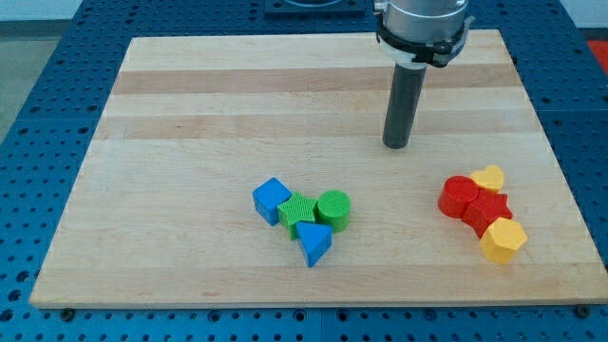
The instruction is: Push the yellow heart diagonally top left of the red circle
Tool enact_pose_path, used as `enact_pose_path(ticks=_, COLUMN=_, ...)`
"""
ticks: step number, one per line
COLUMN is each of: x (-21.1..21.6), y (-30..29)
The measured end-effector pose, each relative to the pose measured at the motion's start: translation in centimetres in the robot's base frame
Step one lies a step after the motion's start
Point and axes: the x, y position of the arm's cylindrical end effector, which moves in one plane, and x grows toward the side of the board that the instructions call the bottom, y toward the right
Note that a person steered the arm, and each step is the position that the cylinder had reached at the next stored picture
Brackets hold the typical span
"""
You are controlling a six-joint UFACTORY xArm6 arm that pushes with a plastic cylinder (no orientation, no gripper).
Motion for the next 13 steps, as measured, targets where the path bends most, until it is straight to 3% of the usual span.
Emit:
enact_pose_path(ticks=2, x=0.1, y=1.3)
enact_pose_path(ticks=4, x=0.4, y=8.2)
enact_pose_path(ticks=7, x=6.8, y=16.9)
enact_pose_path(ticks=9, x=10.5, y=16.2)
enact_pose_path(ticks=13, x=9.0, y=12.2)
